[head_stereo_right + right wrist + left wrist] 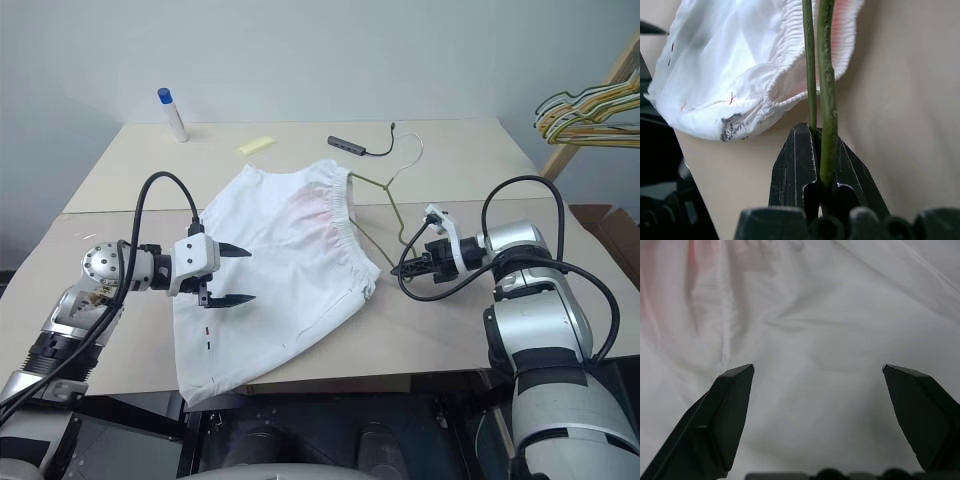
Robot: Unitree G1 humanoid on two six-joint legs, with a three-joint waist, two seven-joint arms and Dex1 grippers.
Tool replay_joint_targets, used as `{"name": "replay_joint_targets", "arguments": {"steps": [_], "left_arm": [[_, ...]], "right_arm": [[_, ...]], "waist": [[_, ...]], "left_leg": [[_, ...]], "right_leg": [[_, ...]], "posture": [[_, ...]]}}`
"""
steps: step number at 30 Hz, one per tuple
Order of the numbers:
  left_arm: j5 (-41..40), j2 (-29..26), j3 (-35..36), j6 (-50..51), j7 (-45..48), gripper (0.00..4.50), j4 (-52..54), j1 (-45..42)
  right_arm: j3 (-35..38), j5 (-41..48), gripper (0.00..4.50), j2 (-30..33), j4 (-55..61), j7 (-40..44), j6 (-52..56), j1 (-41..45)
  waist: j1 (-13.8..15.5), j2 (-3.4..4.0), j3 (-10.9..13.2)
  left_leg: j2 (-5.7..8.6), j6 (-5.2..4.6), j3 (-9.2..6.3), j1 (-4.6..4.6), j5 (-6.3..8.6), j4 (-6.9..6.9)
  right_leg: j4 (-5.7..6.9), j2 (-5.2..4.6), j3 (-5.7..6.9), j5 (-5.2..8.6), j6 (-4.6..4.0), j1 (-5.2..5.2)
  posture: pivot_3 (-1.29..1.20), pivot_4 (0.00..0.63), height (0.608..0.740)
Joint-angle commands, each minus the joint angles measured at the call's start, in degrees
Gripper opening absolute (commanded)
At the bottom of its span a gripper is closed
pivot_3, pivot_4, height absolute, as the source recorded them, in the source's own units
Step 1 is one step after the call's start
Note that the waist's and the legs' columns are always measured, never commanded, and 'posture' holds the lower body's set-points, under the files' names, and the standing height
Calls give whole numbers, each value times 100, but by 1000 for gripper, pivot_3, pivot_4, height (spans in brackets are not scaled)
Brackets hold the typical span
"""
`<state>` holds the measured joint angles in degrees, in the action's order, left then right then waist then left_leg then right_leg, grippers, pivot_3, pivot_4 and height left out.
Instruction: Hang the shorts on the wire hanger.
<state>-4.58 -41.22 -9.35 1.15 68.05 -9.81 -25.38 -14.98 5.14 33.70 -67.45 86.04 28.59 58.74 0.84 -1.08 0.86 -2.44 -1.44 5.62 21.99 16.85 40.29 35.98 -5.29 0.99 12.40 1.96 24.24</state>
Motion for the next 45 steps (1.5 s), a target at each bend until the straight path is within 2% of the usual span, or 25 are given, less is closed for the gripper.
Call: {"name": "replay_joint_targets", "arguments": {"steps": [1,3,6,10,15,19,23,28,31,36,45], "left_arm": [[-572,66,406,181,67,4473,183,-352],[-1158,123,758,555,162,4473,320,-531],[-1714,-152,1349,757,331,4473,148,-1127],[-1797,-417,1540,677,579,4473,-401,-1882],[-1148,-461,947,-74,1185,4473,-1380,-2594],[-933,-200,451,-279,1793,4473,-1754,-2963],[-386,85,-22,-581,1798,4473,-2279,-3247],[-76,453,-242,-678,1915,4473,-3164,-3664],[106,580,-373,-728,2037,3883,-3521,-3842],[494,822,-471,-907,1694,2407,-4081,-4014],[774,1010,-461,-1123,1642,2407,-4502,-4128]], "right_arm": [[186,-105,0,135,653,-64,-896,-270],[266,-117,0,158,922,-174,-1172,-417],[352,-117,0,272,1560,-164,-1720,-757],[229,-340,0,405,2322,-269,-2430,-1182],[28,-668,0,387,2987,-539,-2643,-1401],[-34,-721,0,188,3229,-741,-1902,-1224],[-100,-775,0,138,3510,-782,-1609,-1185],[-205,-856,0,104,3713,-849,-1238,-1167],[-257,-886,0,103,3805,-852,-1111,-1153],[-283,-877,0,124,4014,-836,-962,-1160],[-293,-814,0,215,4460,-778,-762,-1230]], "waist": [[2,0,0],[-3,0,1],[-33,0,1],[-85,0,1],[-120,0,1],[-147,0,1],[-152,0,1],[-165,0,1],[-175,-1,1],[-193,-1,1],[-213,-1,1]], "left_leg": [[0,0,0,1,0,0],[-1,0,-1,4,0,2],[-2,1,-3,6,-1,3],[0,25,-4,-1,-14,1],[3,28,3,-20,-16,1],[0,33,4,-14,-20,1],[2,36,4,-1,-21,2],[3,30,5,-1,-17,4],[3,29,4,2,-17,4],[3,20,4,1,-12,4],[2,-1,3,7,0,6]], "right_leg": [[-1,0,1,0,0,-1],[1,-1,3,0,0,1],[0,1,2,0,0,4],[-7,1,2,0,1,-6],[-10,0,-3,1,3,-18],[-2,3,0,1,2,-13],[-5,2,0,1,3,-4],[-7,1,-2,1,3,-5],[-6,2,-2,1,3,-1],[-4,1,-4,1,4,0],[-5,1,-2,1,4,4]], "posture": [[88,0,740],[80,0,740],[72,0,740],[67,0,740],[67,0,740],[60,0,740],[48,0,740],[40,0,740],[33,0,740],[23,0,740],[10,0,740]]}}
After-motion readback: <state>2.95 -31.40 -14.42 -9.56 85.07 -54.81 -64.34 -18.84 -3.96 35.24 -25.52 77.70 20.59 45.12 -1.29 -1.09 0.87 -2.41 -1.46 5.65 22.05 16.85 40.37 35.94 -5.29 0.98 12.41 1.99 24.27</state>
